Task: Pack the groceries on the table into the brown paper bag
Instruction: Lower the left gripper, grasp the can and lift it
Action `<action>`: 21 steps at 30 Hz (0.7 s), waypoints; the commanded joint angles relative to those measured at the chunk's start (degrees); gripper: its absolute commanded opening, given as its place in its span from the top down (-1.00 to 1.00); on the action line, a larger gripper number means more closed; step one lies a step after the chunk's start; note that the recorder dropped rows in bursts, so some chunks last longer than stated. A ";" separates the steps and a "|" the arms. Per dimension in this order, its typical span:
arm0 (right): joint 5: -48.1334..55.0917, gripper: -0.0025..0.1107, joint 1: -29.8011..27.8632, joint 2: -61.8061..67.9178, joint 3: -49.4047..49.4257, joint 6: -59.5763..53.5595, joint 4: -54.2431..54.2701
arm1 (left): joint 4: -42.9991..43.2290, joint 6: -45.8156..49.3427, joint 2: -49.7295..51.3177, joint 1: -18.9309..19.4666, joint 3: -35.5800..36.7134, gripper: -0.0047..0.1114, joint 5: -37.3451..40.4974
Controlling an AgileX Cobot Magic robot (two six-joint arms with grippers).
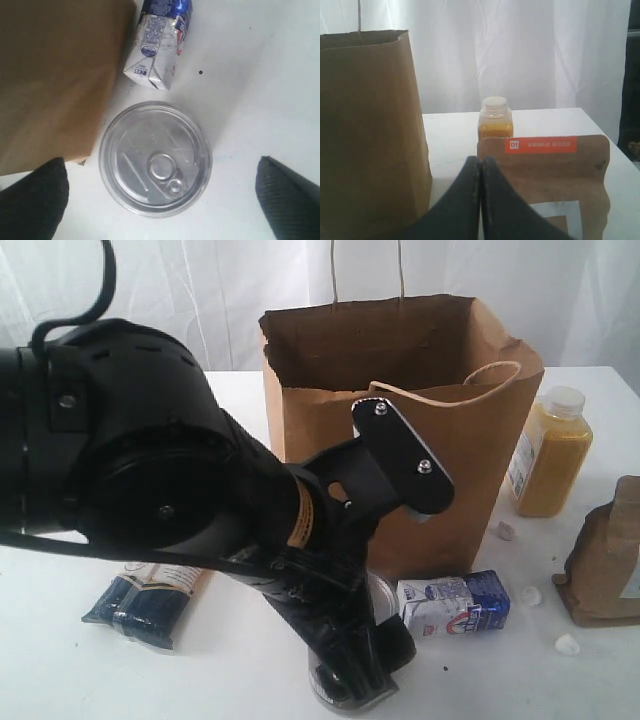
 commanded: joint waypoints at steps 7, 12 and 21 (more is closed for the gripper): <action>-0.35 0.96 -0.35 -0.25 0.30 0.17 -0.29 | 1.24 -1.08 0.16 -0.29 -0.14 -0.90 0.38; -0.35 0.96 -0.35 -0.25 0.30 0.17 -0.29 | 1.24 -2.55 0.26 -0.29 -0.14 -0.90 -0.52; -0.35 0.96 -0.35 -0.25 0.30 0.17 -0.29 | 1.13 -4.15 4.24 -0.29 -0.14 -0.90 -0.91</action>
